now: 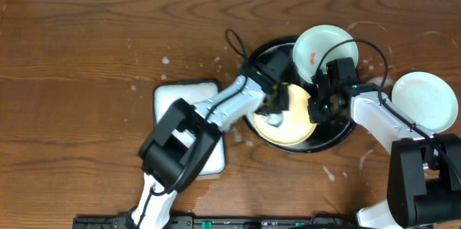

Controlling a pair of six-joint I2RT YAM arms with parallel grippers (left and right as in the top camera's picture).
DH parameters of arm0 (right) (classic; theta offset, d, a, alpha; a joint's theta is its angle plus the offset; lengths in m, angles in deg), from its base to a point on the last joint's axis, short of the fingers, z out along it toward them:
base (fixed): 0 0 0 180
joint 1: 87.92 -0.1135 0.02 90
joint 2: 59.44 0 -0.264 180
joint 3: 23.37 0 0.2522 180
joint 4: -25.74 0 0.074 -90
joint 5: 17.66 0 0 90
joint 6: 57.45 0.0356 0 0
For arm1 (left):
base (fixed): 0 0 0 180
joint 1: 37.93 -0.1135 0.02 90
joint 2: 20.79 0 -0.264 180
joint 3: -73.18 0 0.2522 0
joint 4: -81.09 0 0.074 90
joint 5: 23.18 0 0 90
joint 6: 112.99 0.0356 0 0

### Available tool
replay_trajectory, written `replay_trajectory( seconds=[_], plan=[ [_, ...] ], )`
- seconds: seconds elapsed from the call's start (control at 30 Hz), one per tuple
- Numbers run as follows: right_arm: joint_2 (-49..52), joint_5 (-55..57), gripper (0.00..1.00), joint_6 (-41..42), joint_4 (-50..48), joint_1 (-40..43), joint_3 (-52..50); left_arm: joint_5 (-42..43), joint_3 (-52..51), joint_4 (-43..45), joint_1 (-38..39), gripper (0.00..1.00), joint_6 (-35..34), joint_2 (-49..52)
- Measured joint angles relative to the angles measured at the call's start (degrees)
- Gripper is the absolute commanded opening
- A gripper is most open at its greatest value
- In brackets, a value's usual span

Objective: Clean dirty plates on tray and stack at the side
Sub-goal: 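Keep scrubbing the yellow plate's face while the right gripper holds it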

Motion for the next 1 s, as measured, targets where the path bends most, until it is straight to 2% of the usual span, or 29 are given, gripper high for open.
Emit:
replay_trajectory(
  seconds=[0.2,0.57,0.8,1.0],
  plan=[
    [0.0,1.5,0.01,0.0,0.0,0.1,0.0,1.4,-0.1,1.7,4.2,0.10,-1.6,0.3],
    [0.0,1.5,0.01,0.0,0.0,0.1,0.1,9.0,-0.3,2.7,3.8,0.11,-2.8,1.0],
    [0.0,1.5,0.01,0.0,0.0,0.1,0.1,-1.7,1.2,-8.3,4.6,0.08,-2.8,0.2],
    [0.0,1.5,0.01,0.0,0.0,0.1,0.1,-10.6,1.9,-12.2,4.2,0.08,-3.8,-0.2]
  ],
)
